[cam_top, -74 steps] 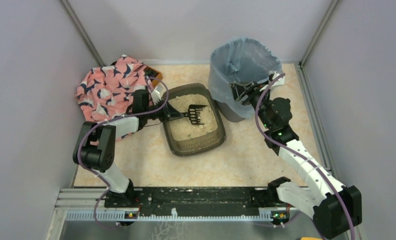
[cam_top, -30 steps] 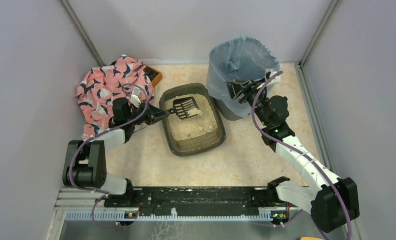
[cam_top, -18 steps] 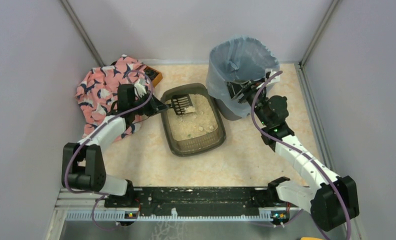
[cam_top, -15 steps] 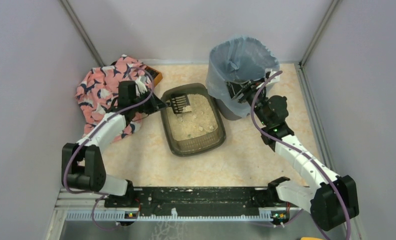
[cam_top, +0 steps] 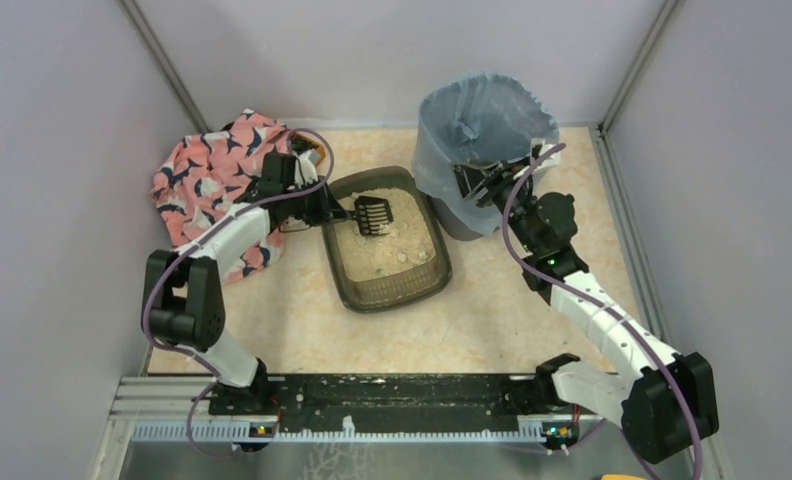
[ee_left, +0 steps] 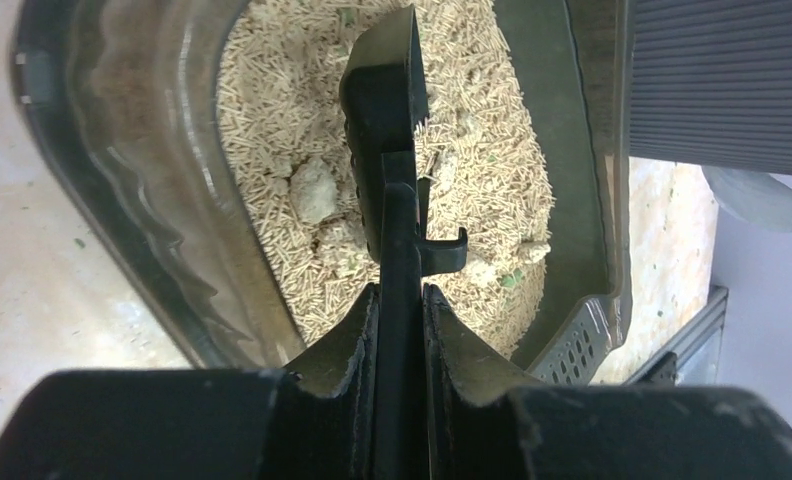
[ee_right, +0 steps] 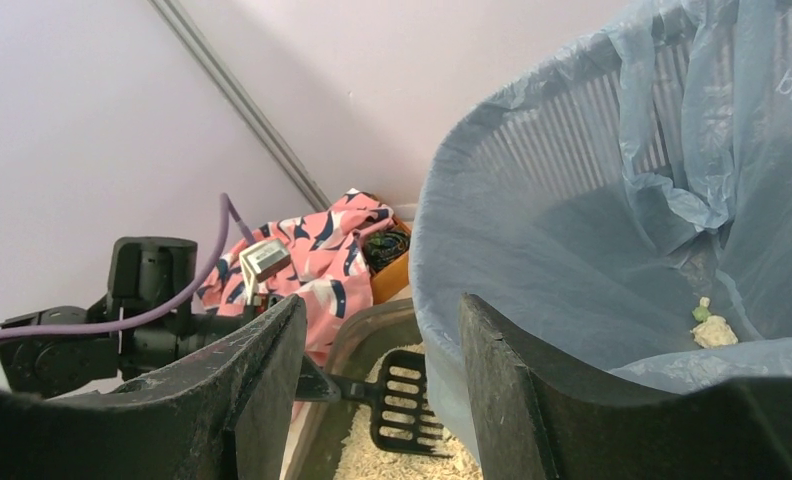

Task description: Clean the litter box

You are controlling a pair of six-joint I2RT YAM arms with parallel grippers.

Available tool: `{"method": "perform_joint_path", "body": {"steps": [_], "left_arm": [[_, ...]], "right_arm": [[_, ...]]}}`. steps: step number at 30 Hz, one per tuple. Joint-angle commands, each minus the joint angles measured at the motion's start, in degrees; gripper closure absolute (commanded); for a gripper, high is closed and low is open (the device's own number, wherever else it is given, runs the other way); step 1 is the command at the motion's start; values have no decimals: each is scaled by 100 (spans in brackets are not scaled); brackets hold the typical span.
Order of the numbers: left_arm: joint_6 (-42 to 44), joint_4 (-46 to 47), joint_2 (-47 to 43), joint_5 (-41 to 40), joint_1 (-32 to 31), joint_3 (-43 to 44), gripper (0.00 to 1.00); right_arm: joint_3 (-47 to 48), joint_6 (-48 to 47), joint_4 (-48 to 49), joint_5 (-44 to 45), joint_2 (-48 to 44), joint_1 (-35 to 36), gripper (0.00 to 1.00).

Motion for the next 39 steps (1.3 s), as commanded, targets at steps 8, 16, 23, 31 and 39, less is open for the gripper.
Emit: {"method": "perform_joint_path", "body": {"steps": [8, 16, 23, 31, 39], "left_arm": [[-280, 480, 623, 1246, -224, -172, 100], [-979, 1559, 751, 1576, -288, -770, 100], [-1331, 2199, 735, 1969, -277, -1067, 100], [-1788, 2905, 253, 2576, 152, -1635, 100], [-1829, 2877, -316, 2565, 598, -2090, 100]], "right_arm": [[-276, -81, -888, 225, -21, -128, 42], [-311, -91, -910, 216, -61, -142, 42], [-311, -88, -947, 209, -47, -140, 42], [-311, -5, -877, 87, 34, -141, 42], [-287, 63, -783, 1, 120, -141, 42]]}}
